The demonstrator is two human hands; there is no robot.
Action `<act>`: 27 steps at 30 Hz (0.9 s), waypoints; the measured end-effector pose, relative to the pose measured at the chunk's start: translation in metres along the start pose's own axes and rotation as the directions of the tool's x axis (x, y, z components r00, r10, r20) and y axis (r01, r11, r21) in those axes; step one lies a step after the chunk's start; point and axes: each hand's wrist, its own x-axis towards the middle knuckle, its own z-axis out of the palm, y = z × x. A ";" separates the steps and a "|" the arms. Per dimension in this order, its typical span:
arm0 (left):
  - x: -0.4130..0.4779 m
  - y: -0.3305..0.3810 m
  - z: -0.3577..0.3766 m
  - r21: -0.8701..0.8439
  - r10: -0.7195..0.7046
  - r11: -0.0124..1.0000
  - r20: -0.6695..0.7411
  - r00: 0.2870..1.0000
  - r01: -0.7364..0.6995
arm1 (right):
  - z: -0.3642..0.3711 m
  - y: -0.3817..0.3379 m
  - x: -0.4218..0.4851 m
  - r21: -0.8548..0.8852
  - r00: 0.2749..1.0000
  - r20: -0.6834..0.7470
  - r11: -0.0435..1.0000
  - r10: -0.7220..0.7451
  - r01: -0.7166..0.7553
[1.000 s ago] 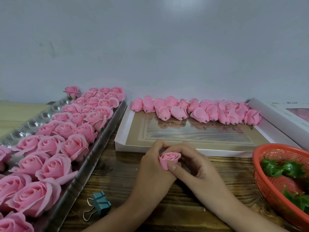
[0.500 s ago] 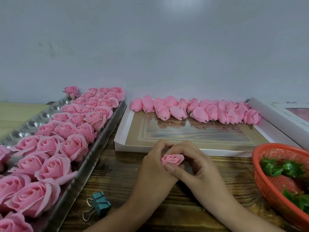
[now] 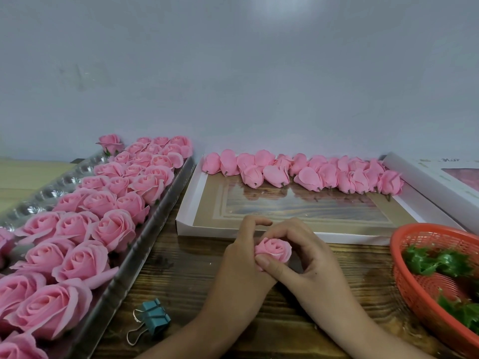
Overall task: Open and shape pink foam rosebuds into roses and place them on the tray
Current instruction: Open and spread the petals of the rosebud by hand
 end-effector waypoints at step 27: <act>-0.001 0.005 -0.005 0.033 0.046 0.998 0.003 0.999 -0.046 | -0.003 0.002 0.002 0.055 0.999 0.049 0.998 0.013 -0.016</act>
